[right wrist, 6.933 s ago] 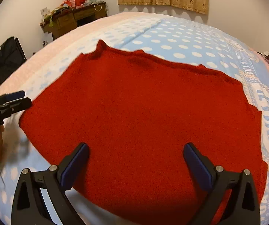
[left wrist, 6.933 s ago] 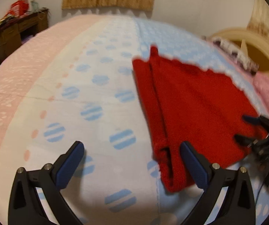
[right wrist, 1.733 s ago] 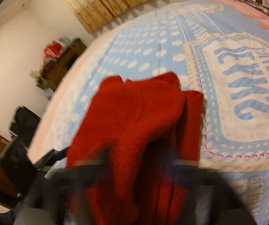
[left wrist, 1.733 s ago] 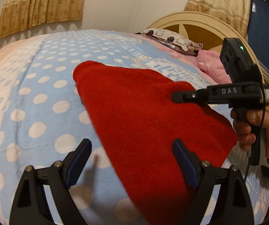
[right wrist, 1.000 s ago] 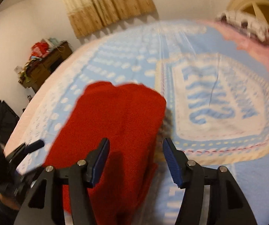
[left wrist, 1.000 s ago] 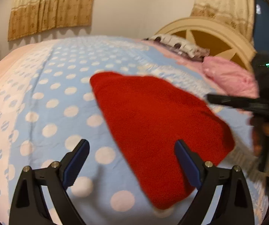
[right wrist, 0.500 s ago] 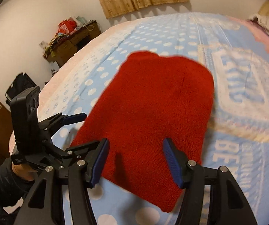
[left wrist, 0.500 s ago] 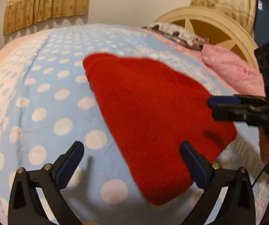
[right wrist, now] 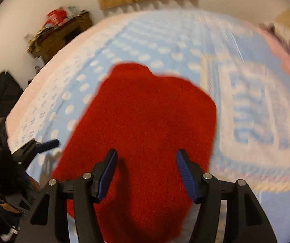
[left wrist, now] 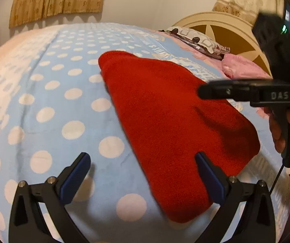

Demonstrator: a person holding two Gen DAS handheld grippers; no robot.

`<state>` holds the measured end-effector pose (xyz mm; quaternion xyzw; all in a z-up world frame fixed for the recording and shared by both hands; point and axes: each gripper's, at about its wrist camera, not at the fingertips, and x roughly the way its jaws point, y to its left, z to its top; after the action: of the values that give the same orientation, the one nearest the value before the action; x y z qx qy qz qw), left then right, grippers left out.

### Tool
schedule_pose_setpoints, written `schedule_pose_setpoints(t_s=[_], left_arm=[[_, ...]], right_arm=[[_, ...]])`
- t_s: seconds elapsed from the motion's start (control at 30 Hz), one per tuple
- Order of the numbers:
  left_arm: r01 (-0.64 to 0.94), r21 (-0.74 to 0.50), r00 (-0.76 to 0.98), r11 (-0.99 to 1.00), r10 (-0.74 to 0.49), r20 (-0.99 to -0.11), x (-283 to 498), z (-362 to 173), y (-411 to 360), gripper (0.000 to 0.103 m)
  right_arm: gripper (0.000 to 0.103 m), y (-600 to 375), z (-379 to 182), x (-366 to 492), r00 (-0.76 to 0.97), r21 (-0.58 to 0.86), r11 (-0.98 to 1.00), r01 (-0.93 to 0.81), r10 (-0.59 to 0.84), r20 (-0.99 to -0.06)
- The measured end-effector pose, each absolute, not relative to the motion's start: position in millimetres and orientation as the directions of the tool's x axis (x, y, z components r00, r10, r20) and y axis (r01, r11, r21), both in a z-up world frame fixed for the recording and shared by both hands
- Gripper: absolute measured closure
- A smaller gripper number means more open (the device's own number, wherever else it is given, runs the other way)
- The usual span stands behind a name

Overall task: Fold small clothes
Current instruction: 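Pinch the folded bundle with the right gripper and press it flat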

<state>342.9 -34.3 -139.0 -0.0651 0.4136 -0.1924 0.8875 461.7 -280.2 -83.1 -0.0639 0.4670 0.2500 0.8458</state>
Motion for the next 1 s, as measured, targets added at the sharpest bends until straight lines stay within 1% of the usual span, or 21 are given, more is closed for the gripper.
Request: schedule_pose_setpoints(t_s=[0.07, 0.17, 0.2, 0.23, 0.27, 0.3, 0.4, 0.5, 0.57, 0.63, 0.7, 0.73, 0.77, 0.93, 1.0], left_arm=[[0.286, -0.281, 0.581, 0.916, -0.399, -0.71, 343.0, -138.9, -33.7, 0.0], [0.289, -0.276, 0.583, 0.917, -0.397, -0.709, 341.6, -139.2, -35.0, 0.0], [0.287, -0.278, 0.582, 0.917, -0.397, -0.709, 341.6, -139.2, -34.7, 0.0], [0.282, -0.285, 0.582, 0.916, -0.399, -0.708, 341.9, -139.5, -33.6, 0.0], [0.28, -0.294, 0.581, 0.914, -0.406, -0.706, 341.9, -139.5, -32.4, 0.0], [0.277, -0.309, 0.581, 0.91, -0.415, -0.7, 341.9, -139.0, -29.9, 0.0], [0.273, -0.331, 0.618, 0.903, -0.428, -0.659, 336.8, -129.7, -21.4, 0.0], [0.253, -0.326, 0.658, 0.911, -0.409, -0.632, 335.5, -122.9, -15.5, 0.0], [0.243, -0.322, 0.643, 0.915, -0.4, -0.653, 340.2, -127.2, -16.8, 0.0], [0.238, -0.324, 0.627, 0.916, -0.4, -0.668, 343.9, -133.4, -18.1, 0.0], [0.245, -0.325, 0.613, 0.914, -0.406, -0.678, 346.2, -136.4, -19.1, 0.0], [0.25, -0.326, 0.605, 0.912, -0.41, -0.682, 347.1, -137.2, -20.0, 0.0], [0.25, -0.323, 0.604, 0.913, -0.408, -0.685, 346.6, -137.6, -20.3, 0.0], [0.247, -0.323, 0.6, 0.913, -0.406, -0.69, 347.4, -139.2, -19.9, 0.0], [0.247, -0.316, 0.599, 0.916, -0.4, -0.693, 347.3, -138.1, -21.6, 0.0]], right_arm=[[0.042, -249.8, -80.9, 465.7, 0.434, 0.075, 0.837, -0.542, 0.355, -0.828], [0.042, -214.8, -91.4, 479.9, 0.38, 0.065, 0.798, -0.6, 0.355, -0.854], [0.042, -205.1, -101.7, 486.9, 0.364, 0.038, 0.798, -0.602, 0.317, -0.876], [0.04, -198.4, -114.3, 493.6, 0.35, 0.006, 0.799, -0.601, 0.27, -0.897], [0.037, -195.8, -121.1, 498.3, 0.347, 0.006, 0.799, -0.601, 0.268, -0.899], [0.031, -196.6, -123.2, 503.3, 0.354, 0.021, 0.804, -0.595, 0.285, -0.891], [0.03, -206.6, -120.9, 508.4, 0.346, 0.068, 0.809, -0.584, 0.324, -0.881], [0.029, -230.2, -105.2, 502.9, 0.395, 0.106, 0.811, -0.576, 0.389, -0.833], [0.029, -251.1, -95.1, 503.7, 0.427, 0.146, 0.824, -0.547, 0.425, -0.798], [0.029, -277.1, -94.2, 513.3, 0.452, 0.187, 0.859, -0.477, 0.422, -0.786], [0.029, -292.7, -109.4, 524.9, 0.427, 0.2, 0.889, -0.413, 0.383, -0.819], [0.029, -297.0, -120.5, 528.8, 0.412, 0.177, 0.902, -0.393, 0.345, -0.843], [0.029, -300.5, -126.5, 527.0, 0.424, 0.164, 0.905, -0.394, 0.336, -0.841], [0.029, -320.5, -114.1, 503.5, 0.49, 0.239, 0.893, -0.38, 0.414, -0.767], [0.029, -329.0, -110.8, 494.4, 0.509, 0.249, 0.893, -0.374, 0.422, -0.75]])
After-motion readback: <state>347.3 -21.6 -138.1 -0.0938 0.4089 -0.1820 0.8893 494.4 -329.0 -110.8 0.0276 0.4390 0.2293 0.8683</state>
